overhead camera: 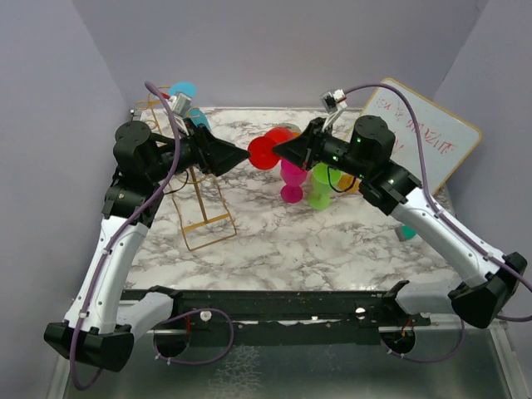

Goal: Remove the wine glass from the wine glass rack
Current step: Place the wine glass at the center of the board.

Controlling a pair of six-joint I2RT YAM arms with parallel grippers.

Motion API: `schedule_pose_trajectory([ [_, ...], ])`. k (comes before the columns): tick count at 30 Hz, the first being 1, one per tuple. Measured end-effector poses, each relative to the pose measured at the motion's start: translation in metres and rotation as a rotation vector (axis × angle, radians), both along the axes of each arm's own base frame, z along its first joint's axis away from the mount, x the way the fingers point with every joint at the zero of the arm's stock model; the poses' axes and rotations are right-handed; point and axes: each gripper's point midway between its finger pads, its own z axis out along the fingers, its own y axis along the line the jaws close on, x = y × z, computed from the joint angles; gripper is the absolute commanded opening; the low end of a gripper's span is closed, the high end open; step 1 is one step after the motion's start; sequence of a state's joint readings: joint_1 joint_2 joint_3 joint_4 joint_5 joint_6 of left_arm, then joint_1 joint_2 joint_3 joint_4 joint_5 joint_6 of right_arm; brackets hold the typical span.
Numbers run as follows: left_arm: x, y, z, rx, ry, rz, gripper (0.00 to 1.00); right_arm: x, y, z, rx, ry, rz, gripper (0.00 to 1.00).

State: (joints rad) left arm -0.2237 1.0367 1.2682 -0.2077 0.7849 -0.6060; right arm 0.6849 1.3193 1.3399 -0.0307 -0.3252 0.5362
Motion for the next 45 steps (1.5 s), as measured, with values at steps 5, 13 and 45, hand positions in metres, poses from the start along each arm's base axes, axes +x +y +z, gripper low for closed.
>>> schedule_pose_trajectory([
  [5,-0.010,-0.007,-0.019,0.008,0.036,-0.043,0.77,-0.032,-0.021,0.003,-0.101,-0.100,0.071,0.01],
  [13,-0.034,-0.019,-0.016,0.006,0.016,-0.142,0.70,-0.065,-0.025,0.002,-0.185,-0.189,0.244,0.00],
  [45,-0.081,-0.042,-0.050,0.053,-0.012,-0.372,0.00,-0.092,-0.004,-0.004,-0.083,-0.134,0.472,0.02],
])
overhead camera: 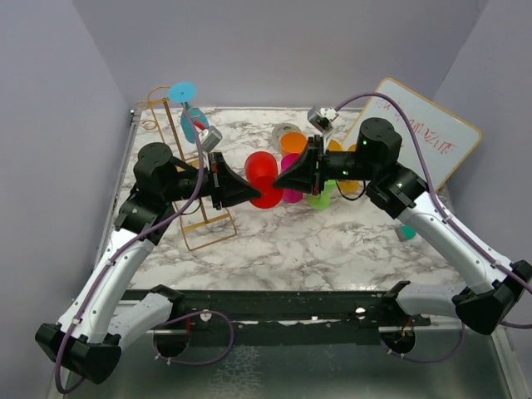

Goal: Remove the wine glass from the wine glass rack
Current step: Place the wine glass at the center of the board.

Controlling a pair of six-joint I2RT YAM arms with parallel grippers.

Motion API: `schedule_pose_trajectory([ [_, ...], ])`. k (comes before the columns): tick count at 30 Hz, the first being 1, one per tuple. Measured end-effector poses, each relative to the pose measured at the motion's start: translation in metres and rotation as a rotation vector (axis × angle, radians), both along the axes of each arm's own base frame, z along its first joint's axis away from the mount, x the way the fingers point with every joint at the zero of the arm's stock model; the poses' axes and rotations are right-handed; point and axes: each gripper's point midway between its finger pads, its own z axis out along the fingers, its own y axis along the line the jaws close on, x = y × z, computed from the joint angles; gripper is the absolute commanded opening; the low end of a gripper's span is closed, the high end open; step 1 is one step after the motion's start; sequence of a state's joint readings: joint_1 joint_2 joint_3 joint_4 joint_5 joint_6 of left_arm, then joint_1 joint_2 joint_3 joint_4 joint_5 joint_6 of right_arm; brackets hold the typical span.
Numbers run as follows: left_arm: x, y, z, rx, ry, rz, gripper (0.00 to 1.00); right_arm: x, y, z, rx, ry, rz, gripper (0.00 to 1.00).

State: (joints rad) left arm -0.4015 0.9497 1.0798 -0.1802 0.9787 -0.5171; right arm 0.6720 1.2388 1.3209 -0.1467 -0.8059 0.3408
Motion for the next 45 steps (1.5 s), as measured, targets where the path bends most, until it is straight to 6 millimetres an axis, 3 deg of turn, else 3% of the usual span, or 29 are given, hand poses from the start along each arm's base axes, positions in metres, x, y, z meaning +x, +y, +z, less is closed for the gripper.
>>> schedule_pose_trajectory([
  [9,-0.004,-0.006,-0.010,0.011,-0.006,-0.004,0.00,0.000,-0.006,-0.007,-0.049,-0.019,-0.020,0.12],
  [10,-0.005,-0.009,-0.012,0.015,-0.016,0.001,0.00,0.001,-0.009,-0.007,-0.058,-0.025,-0.036,0.18],
  [11,-0.006,-0.011,-0.013,0.019,-0.025,0.002,0.00,0.002,-0.011,-0.007,-0.067,-0.026,-0.059,0.40],
  [12,-0.009,-0.014,-0.015,0.024,-0.045,0.003,0.00,0.003,-0.014,-0.005,-0.074,-0.034,-0.089,0.54],
  [13,-0.013,-0.018,-0.017,0.029,-0.061,-0.004,0.00,0.006,-0.017,-0.003,-0.078,-0.036,-0.121,0.62],
  [16,-0.029,-0.030,-0.021,0.043,-0.114,-0.057,0.00,0.025,-0.028,0.014,-0.080,-0.077,-0.266,0.71],
  [19,-0.050,-0.044,-0.025,0.052,-0.157,-0.133,0.00,0.048,-0.041,0.029,-0.083,-0.100,-0.398,0.74],
  [22,-0.060,-0.054,-0.034,0.072,-0.192,-0.165,0.00,0.072,-0.053,0.032,-0.104,-0.076,-0.478,0.75],
  [27,-0.074,-0.068,-0.063,0.134,-0.263,-0.203,0.00,0.122,-0.090,0.000,-0.146,0.080,-0.535,0.77],
  [30,-0.082,-0.071,-0.076,0.158,-0.334,-0.240,0.00,0.136,-0.104,-0.026,-0.157,0.206,-0.493,0.77],
  [34,-0.085,-0.068,-0.092,0.185,-0.429,-0.272,0.00,0.116,-0.096,-0.047,-0.146,0.327,-0.352,0.77],
  [45,-0.105,-0.038,-0.081,0.091,-0.743,-0.299,0.00,0.071,-0.082,-0.040,-0.069,0.443,-0.072,0.77],
])
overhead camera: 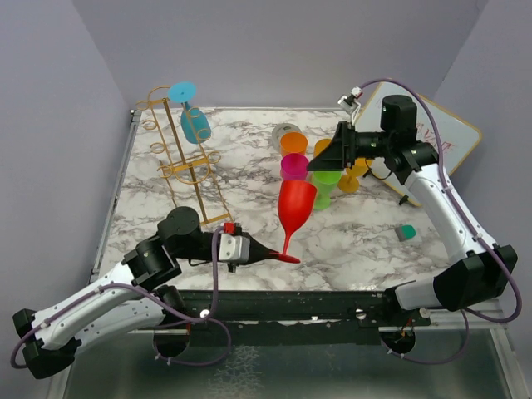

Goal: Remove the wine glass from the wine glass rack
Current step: Place the wine glass at the center of the board.

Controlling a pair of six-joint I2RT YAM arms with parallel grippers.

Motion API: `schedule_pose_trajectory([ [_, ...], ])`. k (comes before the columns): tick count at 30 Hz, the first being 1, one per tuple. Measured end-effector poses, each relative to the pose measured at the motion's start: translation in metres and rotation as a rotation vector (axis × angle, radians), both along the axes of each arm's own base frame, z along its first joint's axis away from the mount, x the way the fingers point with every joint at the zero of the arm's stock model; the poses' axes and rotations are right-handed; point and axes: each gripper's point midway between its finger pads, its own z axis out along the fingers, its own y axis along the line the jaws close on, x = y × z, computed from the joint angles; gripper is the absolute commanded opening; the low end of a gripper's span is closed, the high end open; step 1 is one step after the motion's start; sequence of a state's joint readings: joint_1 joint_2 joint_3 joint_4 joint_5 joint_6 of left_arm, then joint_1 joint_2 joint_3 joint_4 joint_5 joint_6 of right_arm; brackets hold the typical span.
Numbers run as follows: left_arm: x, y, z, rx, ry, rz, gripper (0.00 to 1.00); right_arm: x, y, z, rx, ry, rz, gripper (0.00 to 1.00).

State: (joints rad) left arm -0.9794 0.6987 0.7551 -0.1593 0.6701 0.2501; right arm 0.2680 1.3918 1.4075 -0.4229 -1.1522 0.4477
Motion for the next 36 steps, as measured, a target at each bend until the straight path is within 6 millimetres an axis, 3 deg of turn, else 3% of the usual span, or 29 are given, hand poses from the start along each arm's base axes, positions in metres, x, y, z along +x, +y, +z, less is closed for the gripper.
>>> schedule_pose_trajectory([
  [7,0.005,0.001,0.004,0.010,-0.133,-0.012,0.00,-0.018,0.002,0.011,0.067,0.046,0.116,0.74],
  [10,0.010,-0.003,0.006,0.041,-0.154,-0.019,0.00,-0.023,0.002,0.014,0.083,0.046,0.147,0.68],
  [13,0.015,-0.005,-0.002,0.085,-0.164,-0.016,0.00,-0.028,0.003,0.016,0.094,0.043,0.179,0.59],
  [17,0.018,-0.003,-0.012,0.128,-0.158,0.001,0.00,-0.033,0.006,0.016,0.097,0.046,0.202,0.54],
  [28,0.024,0.002,0.006,0.118,-0.199,0.039,0.00,-0.048,0.016,0.013,0.092,0.038,0.262,0.41],
  [32,0.023,0.003,0.001,0.143,-0.201,0.029,0.00,-0.055,0.022,0.011,0.092,0.028,0.297,0.31],
  [36,0.022,0.004,-0.005,0.177,-0.194,0.021,0.00,-0.061,0.025,0.011,0.096,0.015,0.326,0.27],
])
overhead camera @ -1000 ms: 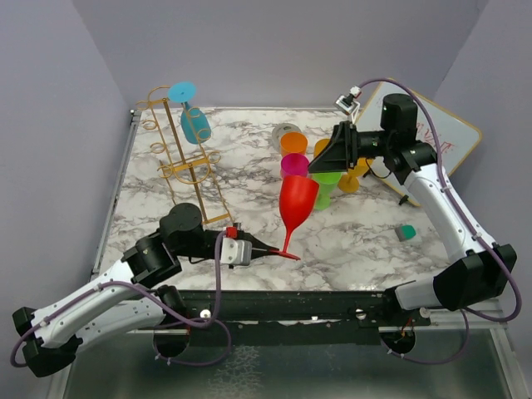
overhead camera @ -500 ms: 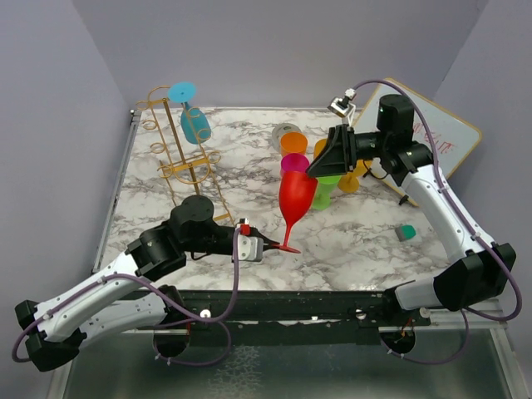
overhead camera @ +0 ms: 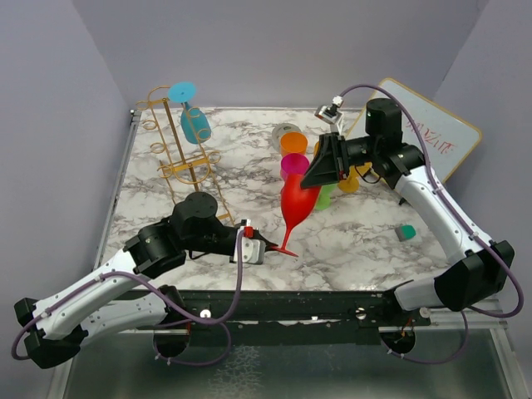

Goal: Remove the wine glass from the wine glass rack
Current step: Place the wine glass at the center of the board.

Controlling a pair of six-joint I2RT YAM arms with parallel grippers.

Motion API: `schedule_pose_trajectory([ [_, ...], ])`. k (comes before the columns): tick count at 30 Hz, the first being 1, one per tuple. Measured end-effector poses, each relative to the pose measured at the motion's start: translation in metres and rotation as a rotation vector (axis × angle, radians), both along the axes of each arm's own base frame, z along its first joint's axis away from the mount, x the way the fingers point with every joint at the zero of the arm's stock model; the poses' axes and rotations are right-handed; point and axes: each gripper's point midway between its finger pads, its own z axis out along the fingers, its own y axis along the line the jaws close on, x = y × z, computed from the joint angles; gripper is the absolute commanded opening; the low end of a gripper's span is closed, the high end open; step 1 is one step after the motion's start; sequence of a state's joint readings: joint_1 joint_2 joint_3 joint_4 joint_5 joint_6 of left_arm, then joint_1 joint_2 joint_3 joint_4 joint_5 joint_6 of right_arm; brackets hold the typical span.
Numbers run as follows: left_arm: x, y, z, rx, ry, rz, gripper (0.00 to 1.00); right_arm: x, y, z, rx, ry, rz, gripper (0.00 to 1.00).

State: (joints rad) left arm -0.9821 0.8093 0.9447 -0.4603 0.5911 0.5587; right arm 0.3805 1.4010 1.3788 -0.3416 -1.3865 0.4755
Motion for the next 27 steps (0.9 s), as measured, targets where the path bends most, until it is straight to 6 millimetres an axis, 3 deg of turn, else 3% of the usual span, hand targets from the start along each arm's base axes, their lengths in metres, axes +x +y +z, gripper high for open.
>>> schedule_pose_trajectory([
  [13,0.002,0.009,-0.012,0.085,-0.022,0.006,0.00,-0.014,0.003,0.000,0.016,0.001,0.069,0.01],
  [21,0.007,0.010,-0.024,0.136,-0.024,0.024,0.00,-0.011,0.004,-0.008,0.020,0.005,0.066,0.01],
  [27,0.010,0.013,-0.029,0.162,-0.019,0.042,0.22,-0.011,0.004,-0.010,0.023,-0.002,0.060,0.01],
])
